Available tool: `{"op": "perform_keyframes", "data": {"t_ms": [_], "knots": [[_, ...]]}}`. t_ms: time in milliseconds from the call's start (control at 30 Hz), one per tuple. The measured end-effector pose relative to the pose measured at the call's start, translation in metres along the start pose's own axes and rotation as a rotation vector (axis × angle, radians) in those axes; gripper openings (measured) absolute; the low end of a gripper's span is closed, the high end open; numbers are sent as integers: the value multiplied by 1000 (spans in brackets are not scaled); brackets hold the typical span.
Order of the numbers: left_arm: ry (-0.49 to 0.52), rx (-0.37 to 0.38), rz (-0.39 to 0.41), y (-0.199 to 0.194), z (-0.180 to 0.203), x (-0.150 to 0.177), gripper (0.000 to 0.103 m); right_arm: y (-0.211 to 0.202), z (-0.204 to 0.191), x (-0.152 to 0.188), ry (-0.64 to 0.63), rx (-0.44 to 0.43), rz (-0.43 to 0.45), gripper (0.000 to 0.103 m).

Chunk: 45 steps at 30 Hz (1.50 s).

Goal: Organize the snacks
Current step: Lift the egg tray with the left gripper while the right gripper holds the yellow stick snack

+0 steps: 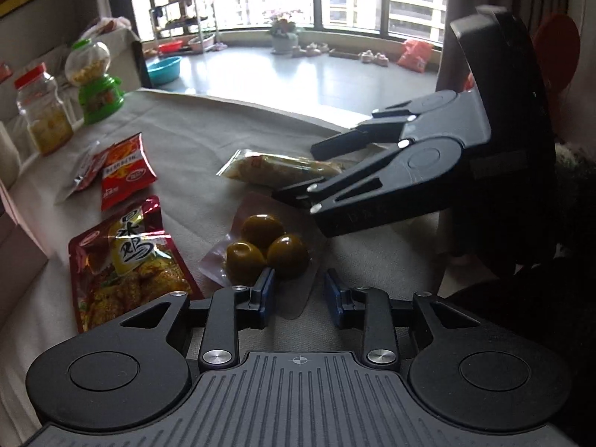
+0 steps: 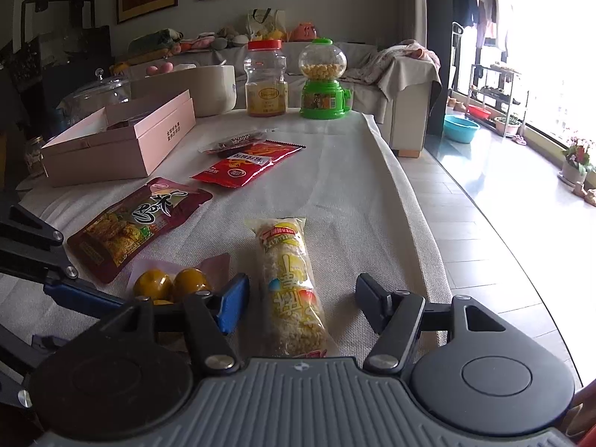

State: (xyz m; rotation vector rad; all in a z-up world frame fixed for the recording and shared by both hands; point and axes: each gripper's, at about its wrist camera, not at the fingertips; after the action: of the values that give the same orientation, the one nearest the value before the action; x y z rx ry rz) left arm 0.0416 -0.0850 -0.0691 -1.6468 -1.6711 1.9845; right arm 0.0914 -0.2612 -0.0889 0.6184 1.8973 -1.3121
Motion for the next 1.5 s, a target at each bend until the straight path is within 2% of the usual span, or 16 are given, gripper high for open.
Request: {"op": "perform_keyframes", "data": {"t_ms": [100, 167, 267, 400, 433, 500, 600, 633, 733, 833, 900, 1033, 1167, 1300, 1400, 1500], "knots": [[-35, 37, 54, -13, -8, -5, 33, -1, 2, 0, 8, -13, -5, 67], [-35, 9, 71, -19, -12, -13, 33, -2, 5, -1, 24, -23, -7, 67], [-5, -45, 46, -11, -16, -18, 33, -5, 13, -7, 89, -50, -34, 67], [51, -18, 6, 9, -10, -23, 33, -12, 32, -15, 231, -107, -70, 67], [79, -20, 0, 13, -4, -23, 37, -15, 34, -15, 238, -95, -62, 67], [129, -24, 4, 17, 6, -25, 53, -21, 33, -14, 208, -45, -33, 67], [122, 9, 3, 19, 7, -25, 66, -28, 28, -14, 150, 2, 1, 67], [114, 22, 7, 19, 6, -24, 67, -30, 27, -14, 140, 2, 5, 67], [75, 35, 27, 14, -1, -23, 64, -31, 26, -17, 139, 0, 14, 67], [27, -45, 65, 4, -14, -23, 62, -34, 30, -18, 146, 18, 30, 67], [-4, -69, 49, 6, -23, -22, 62, -35, 33, -19, 151, 25, 35, 67], [-29, -21, 2, 26, -27, -17, 61, -35, 34, -17, 152, 27, 33, 67], [-76, -9, 53, 30, -29, -14, 60, -33, 28, -13, 111, 43, 29, 68], [-111, 1, 77, 26, -29, -7, 60, -31, 22, -11, 63, 92, 41, 73], [-110, -22, 70, 19, -25, -5, 55, -32, 20, -11, 54, 110, 55, 82], [-115, -79, 76, 2, -15, 1, 51, -37, 15, -13, 30, 88, 76, 87]]}}
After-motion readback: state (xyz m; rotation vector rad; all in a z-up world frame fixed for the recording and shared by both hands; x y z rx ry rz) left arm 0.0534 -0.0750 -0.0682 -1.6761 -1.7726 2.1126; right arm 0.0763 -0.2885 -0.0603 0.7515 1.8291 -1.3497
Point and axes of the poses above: each gripper's, at about its wrist camera, not at the fingertips, and y roughly the way its jaws point, z to its right, x to its underside, and after that the axes turned 11 degrees about y, right-handed
